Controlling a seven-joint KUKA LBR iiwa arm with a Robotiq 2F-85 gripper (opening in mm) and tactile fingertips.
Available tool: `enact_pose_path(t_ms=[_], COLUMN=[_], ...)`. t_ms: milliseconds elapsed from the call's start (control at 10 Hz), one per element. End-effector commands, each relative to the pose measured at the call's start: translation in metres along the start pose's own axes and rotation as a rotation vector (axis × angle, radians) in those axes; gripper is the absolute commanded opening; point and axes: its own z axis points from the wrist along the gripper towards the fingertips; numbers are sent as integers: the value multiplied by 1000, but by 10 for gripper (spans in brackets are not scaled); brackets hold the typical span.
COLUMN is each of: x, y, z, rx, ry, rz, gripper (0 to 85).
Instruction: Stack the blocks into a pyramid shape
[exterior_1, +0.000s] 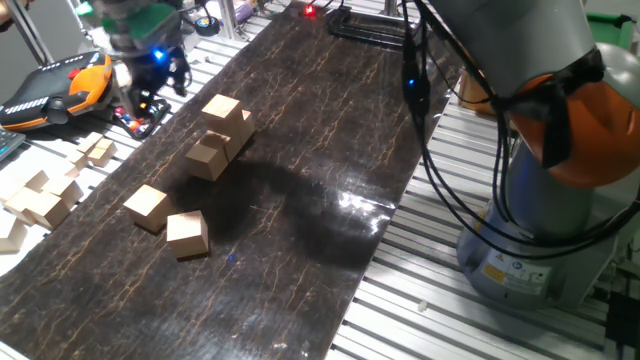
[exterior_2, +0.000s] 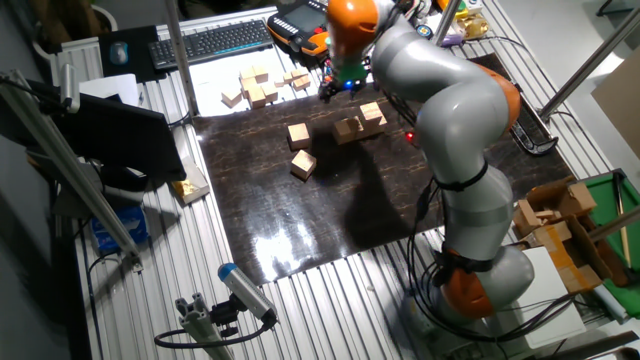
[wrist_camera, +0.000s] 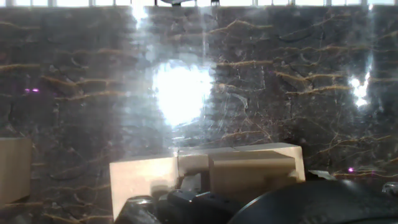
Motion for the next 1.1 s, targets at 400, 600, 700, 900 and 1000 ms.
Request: enact_pose_path(t_ms=[400,600,700,900,1000], x=[9,9,10,13,13], y=[64,70,72,78,81], z=[19,22,23,28,31], rx=[-22,-43,-37,-35,-40], ry=[-2,11,13,9,-1], rz=[-26,-26,-28,-36,-38], gripper=[760,690,660,657,703])
